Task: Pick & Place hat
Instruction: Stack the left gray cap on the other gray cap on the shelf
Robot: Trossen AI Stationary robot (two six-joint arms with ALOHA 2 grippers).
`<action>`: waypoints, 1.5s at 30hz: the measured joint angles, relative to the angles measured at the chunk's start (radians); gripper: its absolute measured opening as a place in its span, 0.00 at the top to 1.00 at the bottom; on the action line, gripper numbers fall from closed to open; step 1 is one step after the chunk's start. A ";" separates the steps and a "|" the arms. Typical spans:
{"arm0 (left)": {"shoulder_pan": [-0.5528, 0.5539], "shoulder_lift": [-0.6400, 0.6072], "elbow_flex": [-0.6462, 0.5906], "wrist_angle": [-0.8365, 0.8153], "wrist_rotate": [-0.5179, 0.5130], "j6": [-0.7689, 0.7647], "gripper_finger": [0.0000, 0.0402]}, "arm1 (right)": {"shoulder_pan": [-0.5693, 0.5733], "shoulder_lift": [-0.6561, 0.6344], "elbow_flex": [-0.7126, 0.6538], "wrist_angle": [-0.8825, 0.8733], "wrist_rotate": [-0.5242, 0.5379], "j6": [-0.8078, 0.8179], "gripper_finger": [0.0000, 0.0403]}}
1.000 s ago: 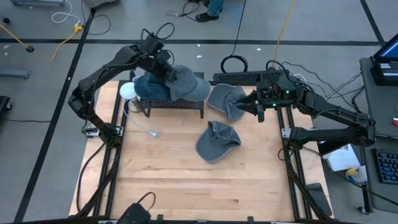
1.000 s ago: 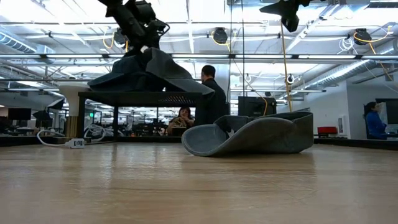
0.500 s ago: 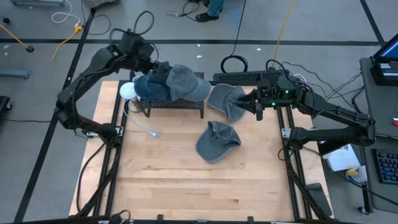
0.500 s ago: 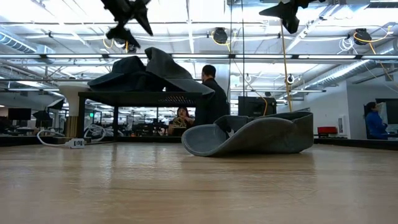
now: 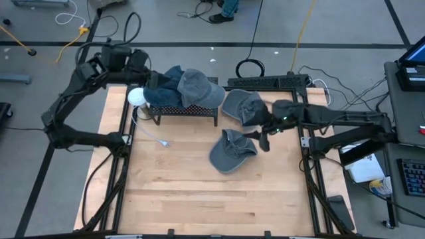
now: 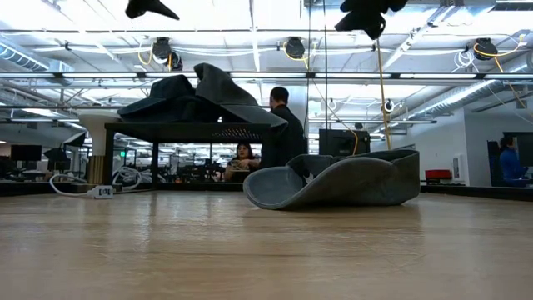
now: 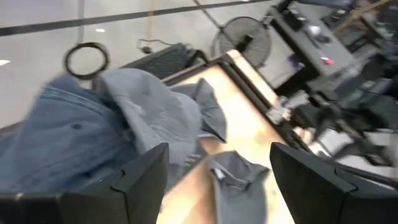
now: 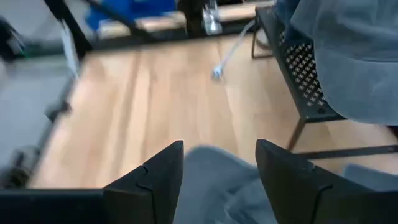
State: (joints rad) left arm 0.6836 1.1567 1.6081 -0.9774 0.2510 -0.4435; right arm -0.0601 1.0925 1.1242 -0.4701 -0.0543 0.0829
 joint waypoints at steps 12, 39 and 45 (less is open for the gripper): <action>-0.036 -0.021 0.000 0.002 0.064 -0.122 0.27 | 0.217 0.297 0.243 -0.260 0.188 -0.282 0.51; -0.035 -0.019 0.000 0.001 0.064 -0.220 0.27 | 0.410 0.643 0.004 -0.101 0.452 -0.423 0.51; -0.035 -0.019 0.000 0.000 0.064 -0.247 0.27 | 0.407 0.661 -0.017 -0.079 0.478 -0.609 0.72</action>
State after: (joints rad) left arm 0.6483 1.1381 1.6081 -0.9771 0.3146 -0.6901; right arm 0.3470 1.7531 1.1071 -0.5493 0.4232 -0.5265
